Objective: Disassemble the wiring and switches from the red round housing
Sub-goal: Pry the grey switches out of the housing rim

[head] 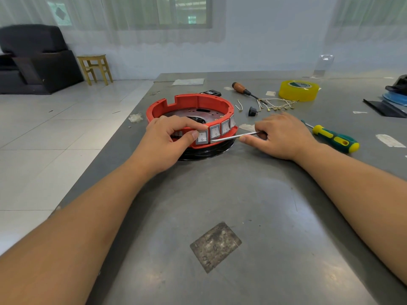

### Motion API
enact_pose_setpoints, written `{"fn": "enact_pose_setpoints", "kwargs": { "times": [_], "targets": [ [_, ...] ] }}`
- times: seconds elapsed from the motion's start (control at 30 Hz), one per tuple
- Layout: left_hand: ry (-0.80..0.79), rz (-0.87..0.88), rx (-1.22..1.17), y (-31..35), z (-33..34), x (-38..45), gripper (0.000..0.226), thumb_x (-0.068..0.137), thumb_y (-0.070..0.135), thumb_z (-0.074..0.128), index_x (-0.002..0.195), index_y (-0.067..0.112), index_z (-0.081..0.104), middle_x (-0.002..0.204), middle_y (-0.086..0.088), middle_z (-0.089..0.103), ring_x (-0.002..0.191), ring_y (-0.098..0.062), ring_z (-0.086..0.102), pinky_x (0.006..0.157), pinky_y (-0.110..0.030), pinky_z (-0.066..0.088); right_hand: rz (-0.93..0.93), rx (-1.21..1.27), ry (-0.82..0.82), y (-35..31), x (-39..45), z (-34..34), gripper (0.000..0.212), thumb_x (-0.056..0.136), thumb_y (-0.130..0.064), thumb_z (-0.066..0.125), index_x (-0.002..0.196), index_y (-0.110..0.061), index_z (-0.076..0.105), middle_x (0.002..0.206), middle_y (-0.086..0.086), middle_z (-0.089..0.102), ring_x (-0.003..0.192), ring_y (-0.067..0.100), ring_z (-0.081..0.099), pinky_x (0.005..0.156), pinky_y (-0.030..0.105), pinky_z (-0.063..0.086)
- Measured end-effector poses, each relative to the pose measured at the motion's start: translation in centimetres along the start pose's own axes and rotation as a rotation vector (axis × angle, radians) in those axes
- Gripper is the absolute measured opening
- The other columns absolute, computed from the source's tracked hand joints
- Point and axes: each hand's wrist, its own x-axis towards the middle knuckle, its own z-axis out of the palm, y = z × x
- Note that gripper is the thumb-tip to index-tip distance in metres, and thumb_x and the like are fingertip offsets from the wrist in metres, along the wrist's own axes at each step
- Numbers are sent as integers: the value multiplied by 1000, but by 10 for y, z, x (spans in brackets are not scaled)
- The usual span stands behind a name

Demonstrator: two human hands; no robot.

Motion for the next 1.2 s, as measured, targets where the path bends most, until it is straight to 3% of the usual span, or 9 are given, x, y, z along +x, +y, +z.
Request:
{"fn": "enact_pose_setpoints", "kwargs": {
  "times": [0.1, 0.23, 0.4, 0.47, 0.53, 0.8, 0.9, 1.07, 1.2],
  "targets": [
    [63, 50, 15, -5, 6, -1, 28, 103, 20, 66, 118, 43, 72, 113, 16, 74, 112, -23, 64, 107, -59, 43, 44, -23, -5, -3, -11, -4, 82, 82, -92, 11, 59, -20, 44, 57, -6, 49, 60, 20, 48, 57, 35, 38],
    [74, 48, 23, -9, 7, -1, 28, 103, 23, 67, 122, 44, 71, 116, 16, 74, 114, -21, 63, 108, -57, 44, 71, -10, -6, -7, -25, -11, 81, 82, -92, 13, 59, -21, 44, 57, -5, 50, 60, 18, 49, 57, 34, 35],
    [69, 45, 37, -8, 6, -2, 32, 103, 25, 66, 125, 49, 66, 120, 19, 71, 118, -18, 60, 110, -57, 42, 31, 14, -86, -25, -37, -17, 71, 82, -93, 18, 69, -29, 45, 68, -8, 55, 66, 12, 50, 66, 35, 41],
    [71, 36, 48, -7, 6, -3, 31, 103, 27, 66, 126, 48, 67, 120, 20, 70, 117, -17, 59, 110, -56, 40, 24, 35, -112, -36, -39, -19, 68, 82, -92, 18, 71, -31, 43, 70, -10, 53, 66, 7, 47, 64, 34, 37],
    [78, 25, 62, -8, 6, -2, 29, 102, 29, 67, 128, 44, 69, 121, 20, 70, 117, -17, 57, 111, -56, 38, 14, 65, -129, -45, -41, -21, 63, 84, -90, 22, 73, -31, 42, 73, -12, 48, 69, 10, 46, 65, 33, 32],
    [85, 27, 71, -9, 6, -2, 28, 102, 31, 68, 128, 39, 72, 120, 18, 72, 113, -18, 58, 110, -55, 37, 41, 30, -251, -67, -45, -31, 63, 83, -91, 16, 88, -35, 44, 96, -10, 44, 91, 12, 44, 80, 33, 41],
    [84, 17, 68, -11, 7, -1, 28, 101, 33, 68, 128, 41, 71, 121, 15, 72, 117, -21, 58, 110, -56, 39, 61, 30, -161, -75, -43, -33, 63, 88, -87, 17, 92, -34, 49, 99, -9, 49, 96, 14, 47, 85, 34, 40],
    [120, -44, 27, -15, 8, -2, 36, 99, 38, 69, 133, 48, 61, 113, 20, 68, 121, -22, 51, 110, -45, 39, 37, 77, 183, -104, -20, -30, 55, 91, -67, 53, 125, -23, 53, 123, -1, 56, 109, 21, 54, 91, 38, 47],
    [140, -54, -15, -15, 9, -2, 36, 97, 38, 72, 130, 44, 60, 113, 16, 70, 128, -21, 52, 113, -43, 39, -28, 118, 249, -119, -2, -25, 50, 88, -51, 68, 126, -19, 58, 125, 3, 56, 109, 25, 56, 87, 42, 49]
  ]
}}
